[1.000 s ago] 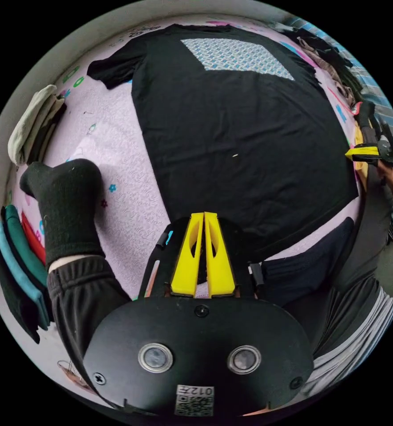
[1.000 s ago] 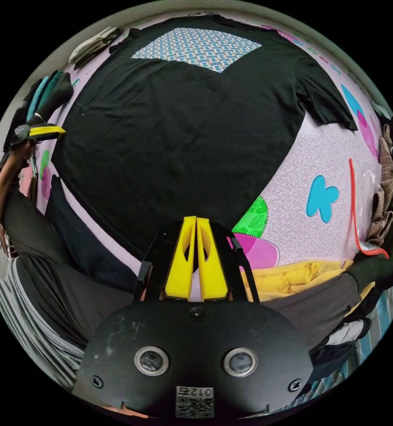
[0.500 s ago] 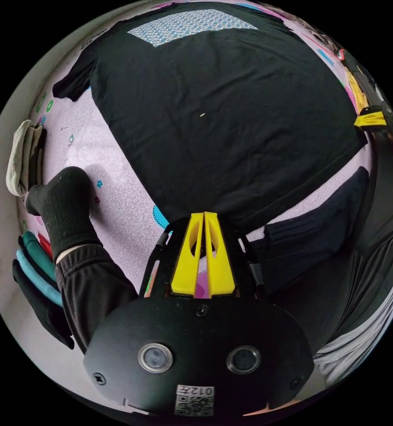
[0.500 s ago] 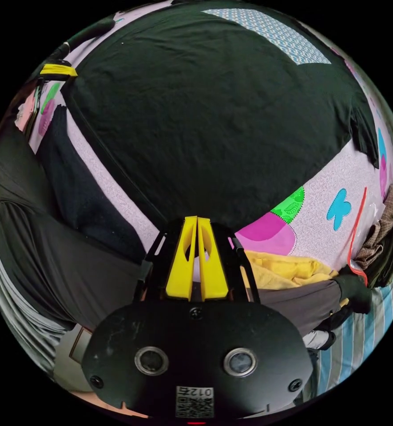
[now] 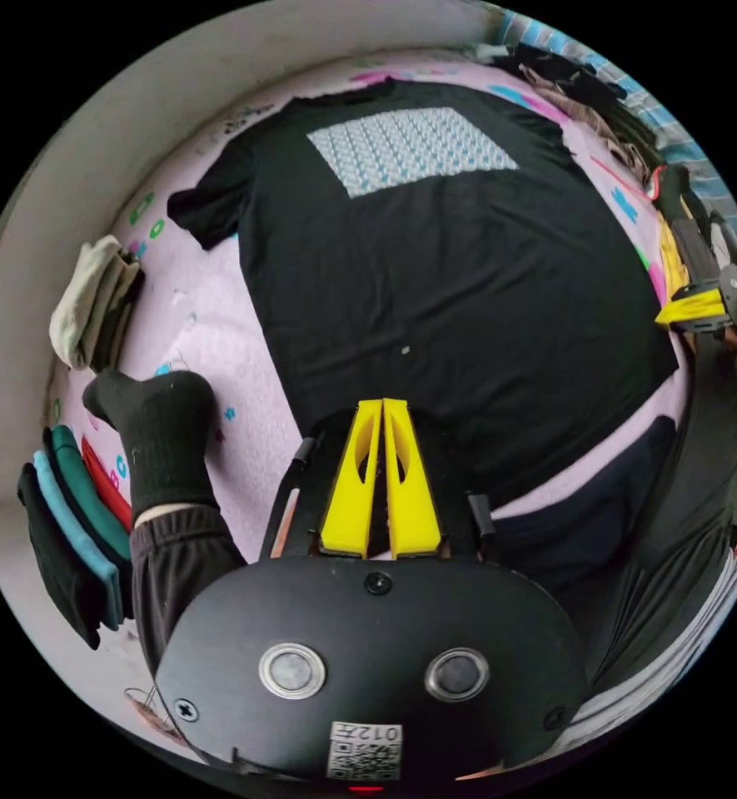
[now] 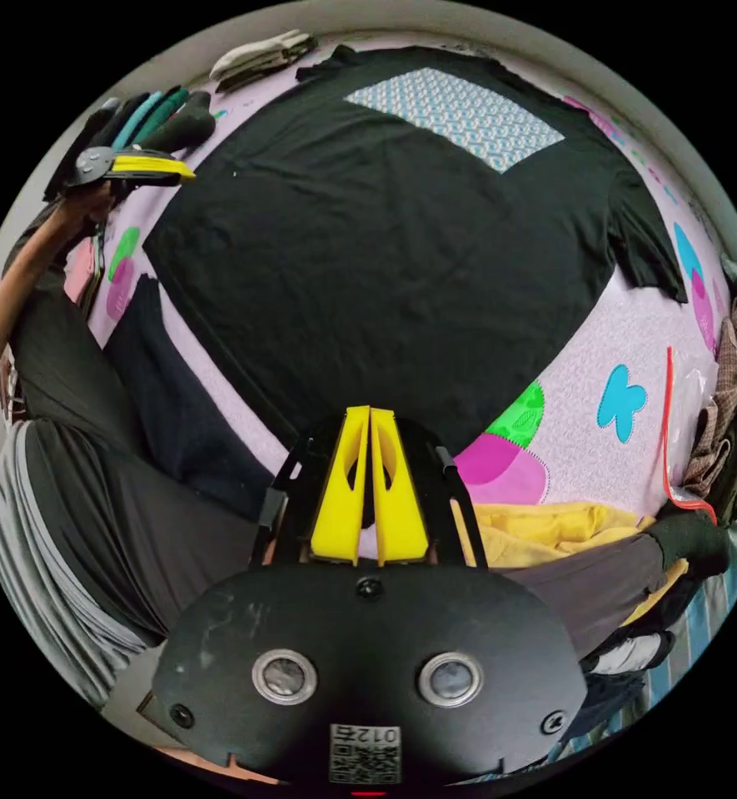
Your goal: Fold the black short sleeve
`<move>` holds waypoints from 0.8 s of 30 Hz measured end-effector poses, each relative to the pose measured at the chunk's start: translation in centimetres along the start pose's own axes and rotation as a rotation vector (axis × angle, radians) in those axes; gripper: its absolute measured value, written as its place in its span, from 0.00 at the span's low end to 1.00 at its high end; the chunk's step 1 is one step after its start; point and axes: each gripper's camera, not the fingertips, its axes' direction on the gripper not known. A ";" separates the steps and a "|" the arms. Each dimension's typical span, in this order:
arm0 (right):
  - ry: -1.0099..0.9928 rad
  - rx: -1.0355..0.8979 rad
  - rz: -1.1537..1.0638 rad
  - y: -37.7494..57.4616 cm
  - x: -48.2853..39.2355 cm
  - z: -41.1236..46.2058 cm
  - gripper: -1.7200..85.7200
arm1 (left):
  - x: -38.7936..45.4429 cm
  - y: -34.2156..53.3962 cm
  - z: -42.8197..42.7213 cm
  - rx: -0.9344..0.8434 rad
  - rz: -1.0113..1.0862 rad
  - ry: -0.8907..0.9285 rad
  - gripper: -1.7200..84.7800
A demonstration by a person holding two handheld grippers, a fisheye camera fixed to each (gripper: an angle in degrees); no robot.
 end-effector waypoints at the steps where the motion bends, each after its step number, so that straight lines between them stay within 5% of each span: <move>1: 0.018 0.024 0.011 -0.4 0.0 -0.1 0.01 | 0.5 -0.5 0.0 0.019 -0.007 -0.009 0.02; 24: 0.097 -0.002 -0.005 0.9 5.4 4.1 0.01 | 6.8 -1.7 -1.9 -0.075 -0.118 0.089 0.02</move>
